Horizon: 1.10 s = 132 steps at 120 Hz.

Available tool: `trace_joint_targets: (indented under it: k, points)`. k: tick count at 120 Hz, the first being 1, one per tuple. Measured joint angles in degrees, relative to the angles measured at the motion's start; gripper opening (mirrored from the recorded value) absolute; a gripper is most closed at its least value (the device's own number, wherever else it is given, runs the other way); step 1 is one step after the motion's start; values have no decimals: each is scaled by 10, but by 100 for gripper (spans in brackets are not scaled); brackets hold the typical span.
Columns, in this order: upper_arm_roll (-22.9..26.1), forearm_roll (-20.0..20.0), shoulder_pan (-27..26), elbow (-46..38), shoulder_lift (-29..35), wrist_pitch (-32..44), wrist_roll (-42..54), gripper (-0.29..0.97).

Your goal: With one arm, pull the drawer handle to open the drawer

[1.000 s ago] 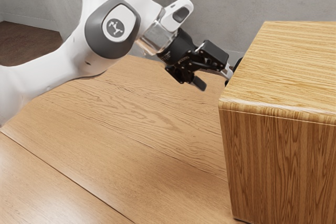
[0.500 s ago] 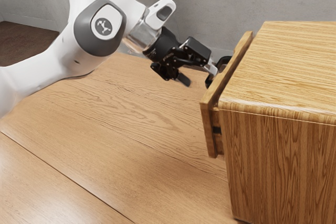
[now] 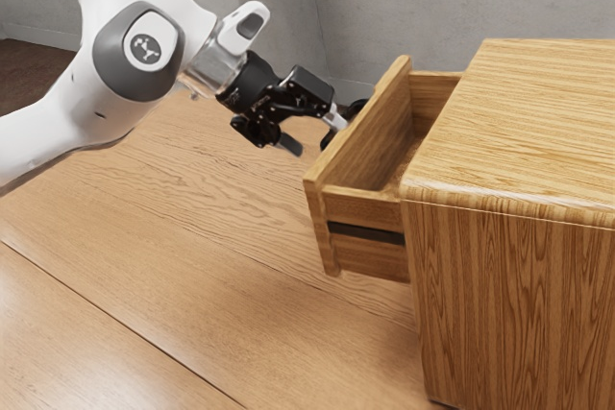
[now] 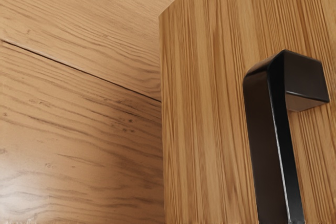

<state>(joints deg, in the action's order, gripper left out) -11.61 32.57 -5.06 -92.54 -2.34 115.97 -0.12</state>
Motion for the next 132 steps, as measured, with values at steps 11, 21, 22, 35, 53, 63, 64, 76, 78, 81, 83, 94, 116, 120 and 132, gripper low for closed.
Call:
trace_joint_targets:
  k: [11, 21, 22, 35, 53, 63, 64, 76, 78, 81, 83, 94, 116, 120, 132]
  points:
    - [-11, 0, -3, -6, 6, -1, 0, 68]
    - [-21, 1, -8, -15, 16, -1, 1, 68]
    - [-22, 1, -9, -16, 17, -1, 1, 68]
    - [-28, 1, -9, -28, 30, -2, 1, 68]
    - [-46, 1, -22, -39, 36, -2, 1, 68]
    - [-48, 1, -23, -41, 37, -2, 2, 68]
    - [-49, 1, -23, -41, 37, -2, 2, 68]
    - [-58, 0, -29, -45, 41, -2, 2, 68]
    - [-61, 0, -30, -46, 42, -2, 2, 68]
    - [-64, 0, -32, -47, 43, -2, 2, 68]
    - [-65, 0, -33, -48, 44, -2, 2, 68]
    - [-71, 0, -31, -55, 50, -2, 2, 68]
    - [-89, -4, -20, -64, 58, -2, 2, 68]
    - [-93, -4, -18, -65, 58, -3, 2, 68]
    - [-107, -5, -13, -69, 65, -5, 2, 68]
